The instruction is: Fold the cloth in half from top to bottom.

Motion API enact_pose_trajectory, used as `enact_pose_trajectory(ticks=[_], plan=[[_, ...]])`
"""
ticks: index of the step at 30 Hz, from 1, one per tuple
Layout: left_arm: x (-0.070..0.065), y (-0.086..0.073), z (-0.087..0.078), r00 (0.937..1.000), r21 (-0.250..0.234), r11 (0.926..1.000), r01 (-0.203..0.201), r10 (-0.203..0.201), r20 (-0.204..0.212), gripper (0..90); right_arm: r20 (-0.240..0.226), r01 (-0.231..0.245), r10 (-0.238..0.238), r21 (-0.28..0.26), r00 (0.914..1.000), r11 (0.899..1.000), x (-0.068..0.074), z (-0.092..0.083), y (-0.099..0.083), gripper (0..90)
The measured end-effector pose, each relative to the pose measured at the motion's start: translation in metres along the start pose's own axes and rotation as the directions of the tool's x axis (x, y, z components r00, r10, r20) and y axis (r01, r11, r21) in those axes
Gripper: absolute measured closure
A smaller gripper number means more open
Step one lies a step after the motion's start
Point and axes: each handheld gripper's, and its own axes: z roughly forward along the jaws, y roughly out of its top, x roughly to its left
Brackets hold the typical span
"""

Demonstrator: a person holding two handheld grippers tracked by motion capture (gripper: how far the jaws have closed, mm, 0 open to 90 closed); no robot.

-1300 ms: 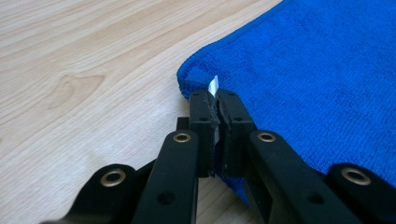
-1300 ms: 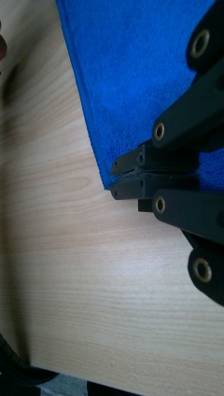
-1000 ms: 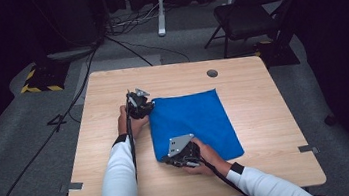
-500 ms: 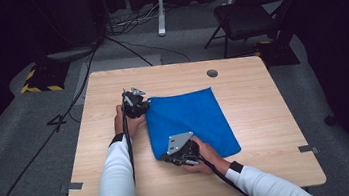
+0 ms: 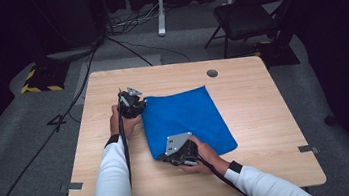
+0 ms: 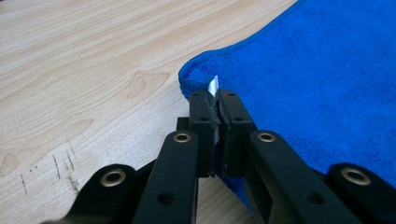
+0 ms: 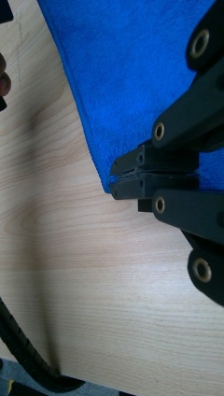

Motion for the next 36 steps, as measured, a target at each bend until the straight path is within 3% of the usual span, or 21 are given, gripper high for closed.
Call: enact_pose_trajectory(ticks=[14,21,36], plan=[[-0.014,0.01,-0.003,0.9995,-0.012,0.9994,-0.031,0.031,0.001,85.4,0.02,-0.014,0.014,-0.016,0.9997,1.0,-0.001,-0.014,-0.004,89.0],[-0.02,0.015,-0.003,0.9989,-0.014,0.9989,-0.046,0.046,0.006,85.4,0.019,-0.003,0.003,-0.01,0.9998,1.0,0.0,-0.012,-0.004,88.9],[-0.021,0.018,-0.004,0.9984,-0.025,0.9982,-0.055,0.055,0.014,85.4,0.033,-0.021,0.022,-0.021,0.9992,1.0,-0.002,-0.018,-0.007,88.9]])
